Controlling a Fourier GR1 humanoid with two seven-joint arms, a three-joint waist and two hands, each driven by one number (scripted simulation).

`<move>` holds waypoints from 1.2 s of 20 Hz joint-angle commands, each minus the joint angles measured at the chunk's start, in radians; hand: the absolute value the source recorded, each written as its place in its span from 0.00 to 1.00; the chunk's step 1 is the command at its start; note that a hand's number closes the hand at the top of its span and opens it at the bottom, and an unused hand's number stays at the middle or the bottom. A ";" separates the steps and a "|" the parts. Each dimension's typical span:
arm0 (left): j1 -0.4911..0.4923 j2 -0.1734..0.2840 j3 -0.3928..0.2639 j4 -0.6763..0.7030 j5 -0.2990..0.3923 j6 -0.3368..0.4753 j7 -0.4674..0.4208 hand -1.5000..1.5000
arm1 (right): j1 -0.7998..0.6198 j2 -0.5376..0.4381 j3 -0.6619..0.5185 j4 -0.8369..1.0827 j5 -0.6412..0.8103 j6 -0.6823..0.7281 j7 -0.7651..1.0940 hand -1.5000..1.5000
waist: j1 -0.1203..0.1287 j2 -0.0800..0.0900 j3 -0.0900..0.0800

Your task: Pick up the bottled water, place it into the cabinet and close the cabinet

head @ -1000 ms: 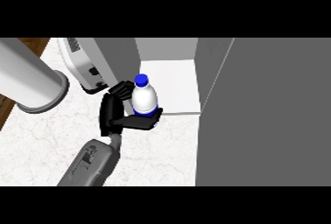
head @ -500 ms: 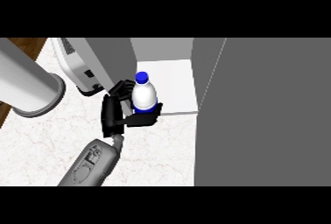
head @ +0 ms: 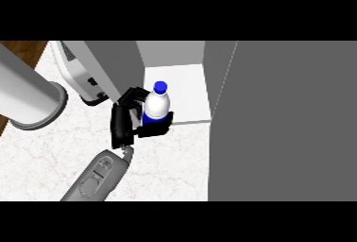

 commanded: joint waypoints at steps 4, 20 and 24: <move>-0.269 0.041 0.077 0.261 -0.039 -0.021 0.086 0.00 | -0.009 -0.002 0.006 0.003 0.010 0.012 -0.019 0.00 | -0.037 0.039 -0.011; -0.340 0.035 0.085 0.327 0.016 -0.010 0.115 0.00 | -0.036 0.005 -0.005 0.057 0.018 0.010 -0.039 0.00 | -0.023 0.045 -0.012; -0.312 0.050 0.100 0.244 0.088 -0.081 0.035 0.00 | -0.025 0.016 0.011 0.015 0.024 -0.005 -0.033 0.00 | -0.013 0.041 -0.015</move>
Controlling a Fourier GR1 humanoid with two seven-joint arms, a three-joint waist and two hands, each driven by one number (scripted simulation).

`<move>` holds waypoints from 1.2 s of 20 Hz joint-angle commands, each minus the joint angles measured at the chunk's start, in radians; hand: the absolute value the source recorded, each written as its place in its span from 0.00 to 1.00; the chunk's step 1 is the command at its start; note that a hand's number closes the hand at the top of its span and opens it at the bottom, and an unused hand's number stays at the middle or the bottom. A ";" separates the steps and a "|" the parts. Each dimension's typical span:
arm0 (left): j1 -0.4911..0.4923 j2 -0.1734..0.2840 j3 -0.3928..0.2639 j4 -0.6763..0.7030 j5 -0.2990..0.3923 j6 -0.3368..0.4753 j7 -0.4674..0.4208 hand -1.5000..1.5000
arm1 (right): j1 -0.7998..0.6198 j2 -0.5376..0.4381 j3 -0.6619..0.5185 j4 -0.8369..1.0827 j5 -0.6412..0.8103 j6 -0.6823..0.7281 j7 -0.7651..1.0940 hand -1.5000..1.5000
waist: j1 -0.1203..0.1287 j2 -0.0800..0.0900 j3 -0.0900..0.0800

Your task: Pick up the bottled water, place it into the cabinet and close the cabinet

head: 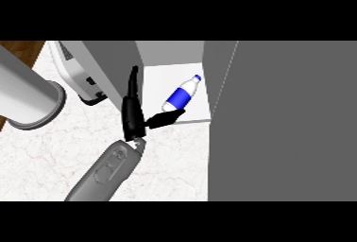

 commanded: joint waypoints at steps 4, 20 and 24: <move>-0.180 0.045 0.181 0.064 0.174 -0.234 -0.139 0.00 | 0.019 0.000 -0.002 0.008 0.010 -0.001 -0.020 0.00 | 0.000 0.026 -0.011; -0.013 0.051 0.218 -0.082 0.368 -0.558 -0.373 0.00 | 0.046 0.025 0.042 -0.007 0.085 -0.056 -0.032 0.00 | 0.074 0.003 -0.006; 0.031 -0.005 0.191 -0.103 0.347 -0.552 -0.392 0.00 | 0.093 -0.017 -0.008 -0.033 0.029 -0.023 -0.070 0.00 | 0.071 0.002 -0.006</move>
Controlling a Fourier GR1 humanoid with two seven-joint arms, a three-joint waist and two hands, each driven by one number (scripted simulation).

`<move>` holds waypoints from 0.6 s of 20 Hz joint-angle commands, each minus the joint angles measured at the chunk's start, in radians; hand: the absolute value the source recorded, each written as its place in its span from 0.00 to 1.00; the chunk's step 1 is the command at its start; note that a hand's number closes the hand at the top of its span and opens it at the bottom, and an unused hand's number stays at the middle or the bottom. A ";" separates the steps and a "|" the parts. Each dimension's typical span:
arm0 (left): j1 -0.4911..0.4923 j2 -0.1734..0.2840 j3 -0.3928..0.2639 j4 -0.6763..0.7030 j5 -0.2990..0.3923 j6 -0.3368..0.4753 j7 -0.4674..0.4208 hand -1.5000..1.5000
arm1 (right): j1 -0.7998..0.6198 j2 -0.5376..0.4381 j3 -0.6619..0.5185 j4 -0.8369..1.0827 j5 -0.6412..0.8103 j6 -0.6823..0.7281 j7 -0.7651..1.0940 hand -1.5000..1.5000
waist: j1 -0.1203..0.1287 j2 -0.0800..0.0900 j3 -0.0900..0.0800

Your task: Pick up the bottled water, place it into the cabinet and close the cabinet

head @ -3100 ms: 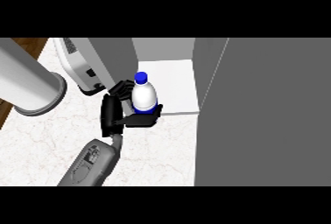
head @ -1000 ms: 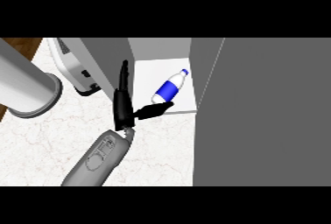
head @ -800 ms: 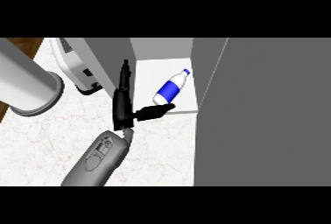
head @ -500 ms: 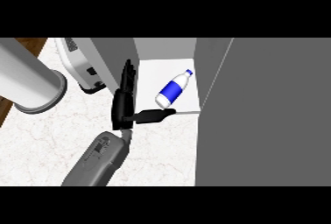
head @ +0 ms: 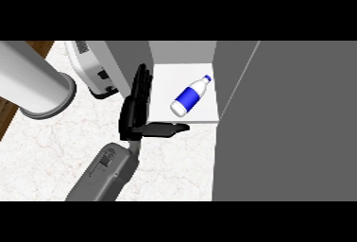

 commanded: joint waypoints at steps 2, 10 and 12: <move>-0.033 0.082 0.074 -0.076 0.011 -0.057 0.017 0.00 | 0.017 0.002 0.042 -0.090 -0.003 -0.036 0.078 0.00 | 0.011 -0.002 0.003; 0.211 0.101 0.013 -0.420 0.010 -0.077 0.090 0.00 | 0.068 -0.014 0.054 -0.040 0.028 -0.029 0.003 0.00 | 0.013 -0.004 0.003; 0.262 0.054 -0.050 -0.518 -0.037 -0.002 0.125 0.00 | 0.066 -0.029 0.051 -0.066 0.012 -0.020 0.004 0.00 | 0.014 -0.004 0.003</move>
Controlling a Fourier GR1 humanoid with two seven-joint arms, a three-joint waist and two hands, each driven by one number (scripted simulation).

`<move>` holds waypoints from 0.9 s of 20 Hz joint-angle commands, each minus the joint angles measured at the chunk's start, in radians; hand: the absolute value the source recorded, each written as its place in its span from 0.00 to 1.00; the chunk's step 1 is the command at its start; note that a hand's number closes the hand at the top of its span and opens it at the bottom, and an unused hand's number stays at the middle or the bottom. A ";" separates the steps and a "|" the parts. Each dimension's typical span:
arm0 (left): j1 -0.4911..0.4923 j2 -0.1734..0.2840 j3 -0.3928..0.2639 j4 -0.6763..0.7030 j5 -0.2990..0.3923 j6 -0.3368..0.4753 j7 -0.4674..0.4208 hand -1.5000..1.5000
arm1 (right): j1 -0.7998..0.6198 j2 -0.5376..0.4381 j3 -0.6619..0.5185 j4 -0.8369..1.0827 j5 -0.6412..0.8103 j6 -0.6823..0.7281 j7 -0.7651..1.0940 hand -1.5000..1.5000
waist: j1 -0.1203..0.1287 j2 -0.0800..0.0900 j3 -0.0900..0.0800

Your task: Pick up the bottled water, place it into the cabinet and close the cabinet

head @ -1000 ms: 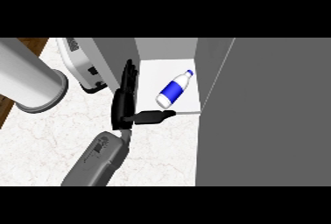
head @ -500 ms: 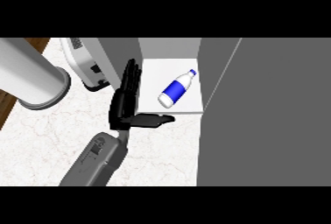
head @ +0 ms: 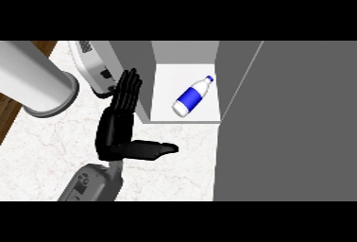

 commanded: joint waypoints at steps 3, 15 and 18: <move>0.175 0.033 -0.060 -0.333 -0.021 0.029 0.093 0.00 | -0.031 0.006 0.007 0.034 0.013 -0.017 -0.015 0.00 | 0.010 -0.004 0.001; 0.506 0.129 -0.121 -0.592 0.004 -0.075 0.023 0.00 | 0.056 -0.200 0.060 -0.068 0.077 0.135 0.023 1.00 | 0.006 -0.003 0.000; 0.616 0.147 -0.135 -0.653 -0.009 -0.067 -0.020 0.00 | -0.002 -0.211 0.129 -0.151 0.124 0.130 0.128 1.00 | 0.019 -0.004 -0.001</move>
